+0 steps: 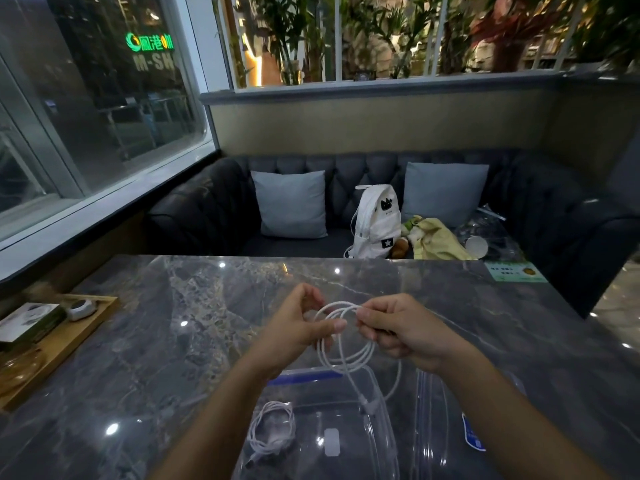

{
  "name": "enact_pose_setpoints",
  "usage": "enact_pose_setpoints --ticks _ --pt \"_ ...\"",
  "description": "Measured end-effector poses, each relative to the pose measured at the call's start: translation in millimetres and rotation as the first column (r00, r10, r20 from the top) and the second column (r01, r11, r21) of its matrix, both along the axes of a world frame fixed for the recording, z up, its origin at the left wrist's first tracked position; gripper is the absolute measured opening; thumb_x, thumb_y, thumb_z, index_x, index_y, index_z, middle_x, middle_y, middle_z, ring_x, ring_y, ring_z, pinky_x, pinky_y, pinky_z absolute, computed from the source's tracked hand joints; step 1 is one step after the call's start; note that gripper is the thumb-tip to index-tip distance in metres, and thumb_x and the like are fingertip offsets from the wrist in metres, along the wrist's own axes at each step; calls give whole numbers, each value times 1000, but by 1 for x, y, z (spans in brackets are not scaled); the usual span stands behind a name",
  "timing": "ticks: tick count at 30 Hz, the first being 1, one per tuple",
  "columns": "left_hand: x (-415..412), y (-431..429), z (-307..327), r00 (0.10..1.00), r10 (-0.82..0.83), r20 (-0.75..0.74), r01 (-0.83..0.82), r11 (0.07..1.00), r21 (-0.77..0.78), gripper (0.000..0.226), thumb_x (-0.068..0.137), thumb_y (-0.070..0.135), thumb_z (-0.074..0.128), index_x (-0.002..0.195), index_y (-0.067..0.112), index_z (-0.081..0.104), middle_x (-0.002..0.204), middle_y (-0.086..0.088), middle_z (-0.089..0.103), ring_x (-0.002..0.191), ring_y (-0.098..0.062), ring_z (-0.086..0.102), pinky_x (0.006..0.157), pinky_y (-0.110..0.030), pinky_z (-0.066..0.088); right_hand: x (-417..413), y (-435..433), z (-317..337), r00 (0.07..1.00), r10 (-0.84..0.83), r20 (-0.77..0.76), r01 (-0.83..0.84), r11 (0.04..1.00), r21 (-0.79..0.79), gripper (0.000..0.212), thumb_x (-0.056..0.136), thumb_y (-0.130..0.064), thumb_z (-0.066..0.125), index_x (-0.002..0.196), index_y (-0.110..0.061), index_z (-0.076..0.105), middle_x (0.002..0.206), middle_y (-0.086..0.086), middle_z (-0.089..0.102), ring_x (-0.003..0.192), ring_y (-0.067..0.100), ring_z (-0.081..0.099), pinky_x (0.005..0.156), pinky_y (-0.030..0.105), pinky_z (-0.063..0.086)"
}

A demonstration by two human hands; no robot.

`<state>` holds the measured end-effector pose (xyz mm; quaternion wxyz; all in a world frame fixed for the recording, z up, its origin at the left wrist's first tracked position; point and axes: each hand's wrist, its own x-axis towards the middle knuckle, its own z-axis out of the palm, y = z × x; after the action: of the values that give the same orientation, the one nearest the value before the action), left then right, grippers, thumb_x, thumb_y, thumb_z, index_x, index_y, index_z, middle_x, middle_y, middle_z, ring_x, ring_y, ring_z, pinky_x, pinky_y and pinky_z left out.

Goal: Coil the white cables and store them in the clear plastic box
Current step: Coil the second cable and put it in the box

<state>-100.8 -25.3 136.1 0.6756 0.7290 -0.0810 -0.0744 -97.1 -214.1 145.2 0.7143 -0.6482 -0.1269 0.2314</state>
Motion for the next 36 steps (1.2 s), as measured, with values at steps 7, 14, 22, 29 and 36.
enact_pose_setpoints --ticks 7,14,22,29,36 --pt "4 -18 -5 960 56 -273 -126 961 -247 36 77 1 66 109 4 50 98 -15 69 82 -22 69 78 -35 55 4 0 -6 989 -112 101 122 987 -100 21 91 -14 53 72 -8 62 51 -1 49 32 4 27 30 14 19" --pt "-1 -23 -25 926 -44 374 -191 801 567 63 78 69 35 134 42 24 151 15 15 142 -3 11 118 -43 -5 11 0 -11 986 -114 120 121 991 -54 22 91 -15 53 70 -7 58 50 -2 49 32 3 28 31 14 20" --pt "5 9 -24 797 -361 483 -270 503 821 26 85 42 48 88 21 63 78 7 69 76 -16 63 101 -40 24 17 -18 -15 781 269 563 122 819 -560 13 86 -14 60 77 -11 67 69 4 65 64 5 53 61 22 41" --pt "4 -5 -32 992 64 -108 -13 909 417 48 77 10 71 115 20 43 60 1 65 56 -10 57 56 -23 44 22 -12 -31 116 419 900 672 634 -382 6 70 -18 71 70 -24 72 80 2 67 72 21 60 61 34 43" --pt "6 1 -33 903 -149 -403 102 985 -136 22 81 8 53 99 -2 61 62 -6 68 63 -14 58 67 -21 44 23 -13 -38 -126 317 940 737 664 -124 21 81 -3 59 68 -16 67 52 0 49 47 16 42 43 26 32"
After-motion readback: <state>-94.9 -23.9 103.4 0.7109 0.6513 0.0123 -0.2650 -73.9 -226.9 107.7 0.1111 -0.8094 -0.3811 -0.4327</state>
